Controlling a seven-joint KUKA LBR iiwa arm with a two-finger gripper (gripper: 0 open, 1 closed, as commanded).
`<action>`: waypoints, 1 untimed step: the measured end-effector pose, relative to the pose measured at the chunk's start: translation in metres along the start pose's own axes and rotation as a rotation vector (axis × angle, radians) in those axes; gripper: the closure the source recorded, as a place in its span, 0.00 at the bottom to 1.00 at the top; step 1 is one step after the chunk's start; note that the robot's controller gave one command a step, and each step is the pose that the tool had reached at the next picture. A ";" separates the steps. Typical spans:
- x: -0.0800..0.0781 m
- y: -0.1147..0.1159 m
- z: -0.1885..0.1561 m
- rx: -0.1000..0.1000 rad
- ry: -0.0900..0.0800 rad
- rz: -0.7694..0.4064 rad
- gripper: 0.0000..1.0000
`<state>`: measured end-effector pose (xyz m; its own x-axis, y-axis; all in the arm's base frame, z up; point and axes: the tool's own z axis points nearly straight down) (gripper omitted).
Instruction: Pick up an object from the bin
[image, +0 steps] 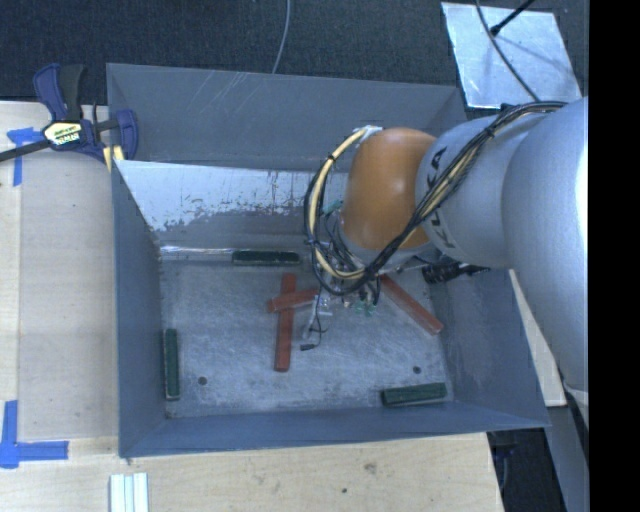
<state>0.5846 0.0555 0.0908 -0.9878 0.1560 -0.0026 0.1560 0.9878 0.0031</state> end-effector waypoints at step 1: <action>-0.022 -0.027 0.012 0.002 -0.002 -0.004 0.00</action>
Offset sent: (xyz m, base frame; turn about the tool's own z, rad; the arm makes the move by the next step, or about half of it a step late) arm 0.0224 0.0504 -0.0189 -0.1375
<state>0.6019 0.0258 0.0789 -0.9884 0.1520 -0.0050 0.1519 0.9884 0.0012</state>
